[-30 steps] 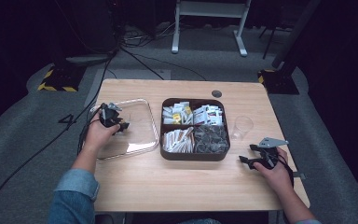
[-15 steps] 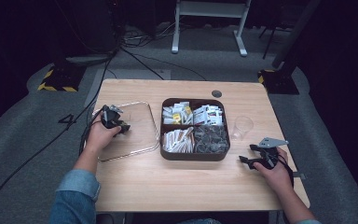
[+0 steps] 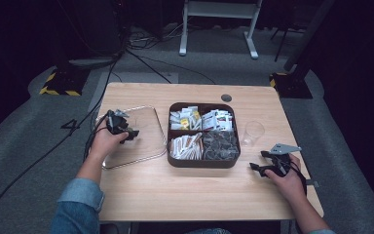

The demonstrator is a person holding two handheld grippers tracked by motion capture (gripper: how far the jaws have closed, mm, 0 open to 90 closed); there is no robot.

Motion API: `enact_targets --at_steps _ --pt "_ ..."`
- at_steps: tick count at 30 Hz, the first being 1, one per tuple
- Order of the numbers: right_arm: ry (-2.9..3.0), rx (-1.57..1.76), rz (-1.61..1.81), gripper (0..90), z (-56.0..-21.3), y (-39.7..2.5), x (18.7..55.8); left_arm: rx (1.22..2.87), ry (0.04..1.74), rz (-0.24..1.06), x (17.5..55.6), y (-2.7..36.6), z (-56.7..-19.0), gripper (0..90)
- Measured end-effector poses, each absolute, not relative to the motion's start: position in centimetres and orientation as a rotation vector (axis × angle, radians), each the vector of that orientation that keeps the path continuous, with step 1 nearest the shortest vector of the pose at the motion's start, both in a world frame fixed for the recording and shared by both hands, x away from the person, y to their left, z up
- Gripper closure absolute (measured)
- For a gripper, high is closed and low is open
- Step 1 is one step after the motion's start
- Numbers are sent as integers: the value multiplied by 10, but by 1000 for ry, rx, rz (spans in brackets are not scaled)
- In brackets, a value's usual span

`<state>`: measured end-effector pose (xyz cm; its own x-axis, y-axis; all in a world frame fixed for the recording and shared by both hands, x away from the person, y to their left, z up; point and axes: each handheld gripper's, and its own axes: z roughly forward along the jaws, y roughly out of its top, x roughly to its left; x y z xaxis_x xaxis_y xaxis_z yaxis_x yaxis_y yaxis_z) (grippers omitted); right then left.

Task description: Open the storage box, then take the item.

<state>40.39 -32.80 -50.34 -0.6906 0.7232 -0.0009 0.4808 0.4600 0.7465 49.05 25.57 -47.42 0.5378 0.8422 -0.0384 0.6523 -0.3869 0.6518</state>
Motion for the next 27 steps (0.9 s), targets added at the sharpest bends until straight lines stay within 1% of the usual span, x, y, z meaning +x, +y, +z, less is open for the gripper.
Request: enact_targets --at_steps 2,9,13,16,22,27 --pt "2395 1025 1073 232 -503 -328 404 2145 1202 419 489 257 -471 364" --pt "2395 1025 1073 232 -503 -328 404 2105 1198 423 482 261 -460 365" --pt "2396 1025 1073 232 -503 -328 404 2059 1188 435 472 261 -447 381" --pt "2395 1025 1073 232 -503 -328 404 2054 1158 449 459 258 -435 390" --pt "2396 1024 1073 232 -503 -328 404 2023 1063 455 429 237 -410 386" --pt "2396 1024 1073 232 -503 -328 404 2014 955 390 405 208 -403 390"
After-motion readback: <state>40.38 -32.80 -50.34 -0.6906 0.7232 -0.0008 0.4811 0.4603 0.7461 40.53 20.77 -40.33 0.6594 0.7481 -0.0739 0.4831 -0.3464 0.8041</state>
